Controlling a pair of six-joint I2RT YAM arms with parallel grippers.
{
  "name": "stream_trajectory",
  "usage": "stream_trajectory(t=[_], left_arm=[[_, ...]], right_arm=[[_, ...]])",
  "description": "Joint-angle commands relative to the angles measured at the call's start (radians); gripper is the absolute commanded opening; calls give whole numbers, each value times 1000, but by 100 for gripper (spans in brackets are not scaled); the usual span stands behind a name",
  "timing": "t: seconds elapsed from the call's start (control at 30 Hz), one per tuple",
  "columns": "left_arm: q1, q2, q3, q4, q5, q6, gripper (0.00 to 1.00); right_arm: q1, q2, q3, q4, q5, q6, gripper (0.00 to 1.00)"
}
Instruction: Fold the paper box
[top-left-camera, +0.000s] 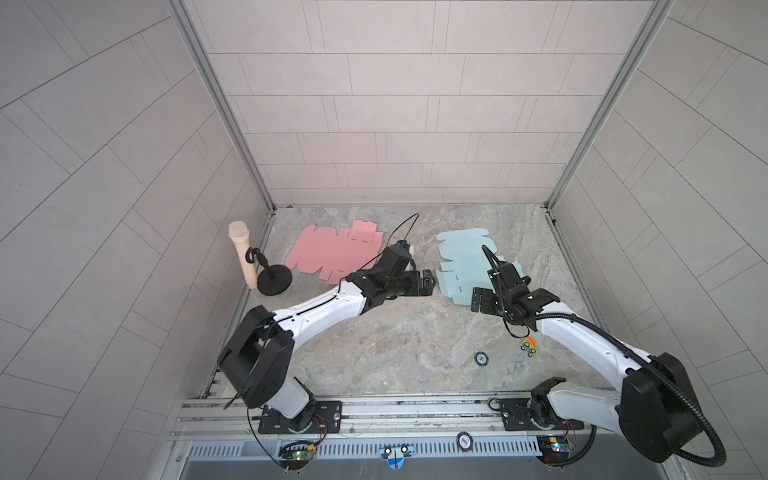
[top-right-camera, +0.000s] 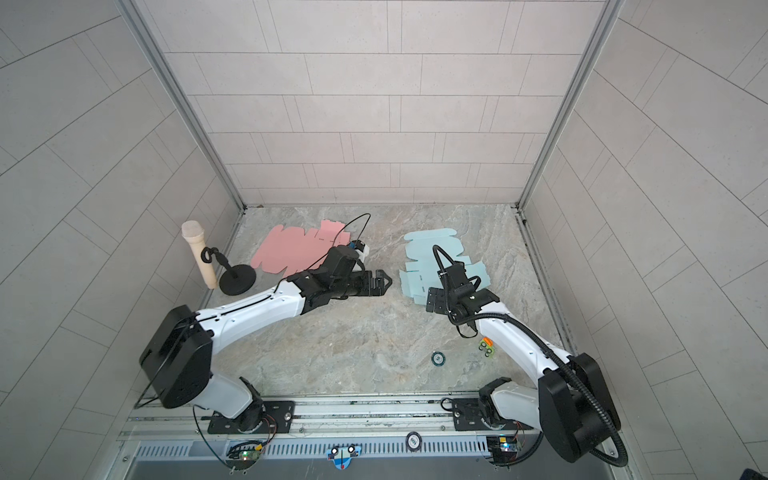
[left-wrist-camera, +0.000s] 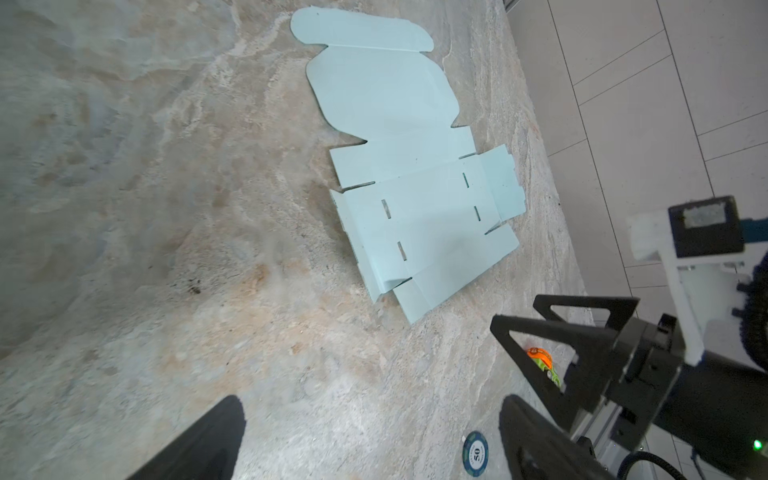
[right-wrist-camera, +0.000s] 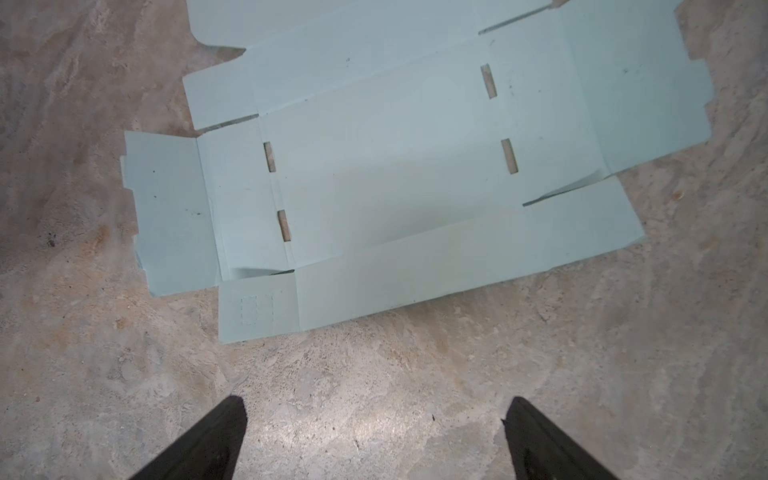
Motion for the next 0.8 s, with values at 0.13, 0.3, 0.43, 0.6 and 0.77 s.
stream_trajectory(t=[0.13,0.3,0.43,0.6,0.77], left_arm=[[-13,203,93,118,41,-123,91],[-25,316,144,153,54,-161,80],[-34,380,174,177,62,-187,68],[-35,444,205,220,53,-208,58],[-34,507,262,231,70,-235,46]], right_arm=[[2,-70,-45,3,-24,43,97],[2,-89,-66,10,-24,55,96],[2,-122,-103,20,-24,63,96],[1,-157,-125,33,-27,66,95],[-1,-180,-124,21,-18,60,94]])
